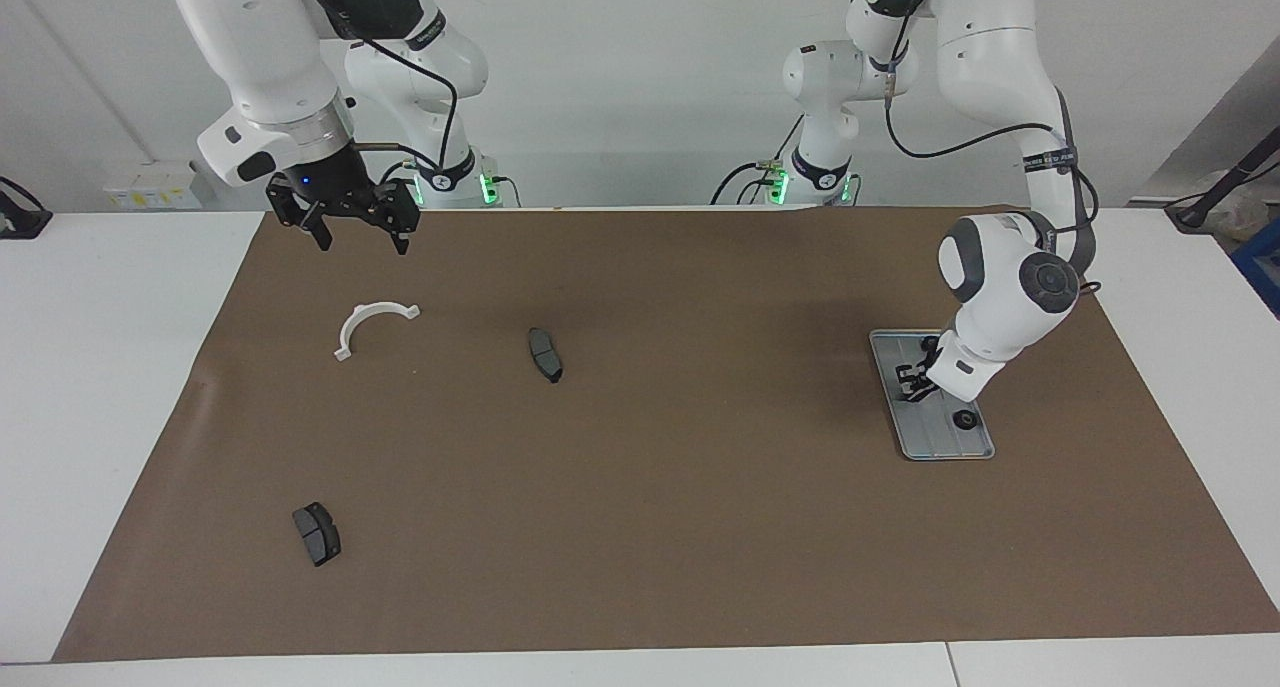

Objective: Place bearing gear from tray to pile
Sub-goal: 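Carry the gear with the left gripper to mid-table and release it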

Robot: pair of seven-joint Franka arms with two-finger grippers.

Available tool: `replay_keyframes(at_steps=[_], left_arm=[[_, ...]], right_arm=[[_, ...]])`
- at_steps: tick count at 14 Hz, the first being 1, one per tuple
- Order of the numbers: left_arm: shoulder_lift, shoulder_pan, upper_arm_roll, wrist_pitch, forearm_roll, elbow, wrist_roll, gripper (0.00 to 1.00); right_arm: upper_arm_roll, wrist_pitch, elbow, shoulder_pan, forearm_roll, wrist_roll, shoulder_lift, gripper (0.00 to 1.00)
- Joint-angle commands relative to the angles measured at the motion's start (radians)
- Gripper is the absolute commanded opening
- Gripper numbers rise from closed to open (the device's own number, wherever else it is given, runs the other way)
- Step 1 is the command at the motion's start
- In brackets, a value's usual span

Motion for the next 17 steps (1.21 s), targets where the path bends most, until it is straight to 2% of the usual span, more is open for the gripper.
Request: replay_keyframes(at_steps=[1, 3, 9, 12, 15, 17], left_arm=[[0.044, -0.066, 0.009, -0.093, -0.011, 0.137, -0.088, 0.13], [0.044, -0.124, 0.007, -0.139, -0.04, 0.184, -0.184, 0.13], [0.03, -0.408, 0.003, -0.138, -0.109, 0.181, -0.56, 0.13], [0.033, -0.521, 0.001, -0.116, -0.117, 0.178, -0.682, 0.13], [0.039, -0.583, 0.001, -0.04, -0.131, 0.15, -0.742, 0.14], [0.042, -0.592, 0.001, 0.018, -0.134, 0.121, -0.743, 0.18]], right_arm=[[0.004, 0.004, 0.002, -0.003, 0.013, -0.028, 0.001, 1.0], [0.004, 0.004, 0.002, -0.003, 0.013, -0.029, 0.001, 1.0], [0.004, 0.033, -0.001, -0.006, 0.013, -0.02, 0.001, 1.0], [0.004, 0.035, -0.003, -0.014, 0.013, -0.014, 0.001, 1.0], [0.003, 0.07, -0.018, -0.015, 0.013, -0.016, 0.001, 1.0], [0.003, 0.078, -0.024, -0.015, 0.013, -0.014, -0.001, 1.0]])
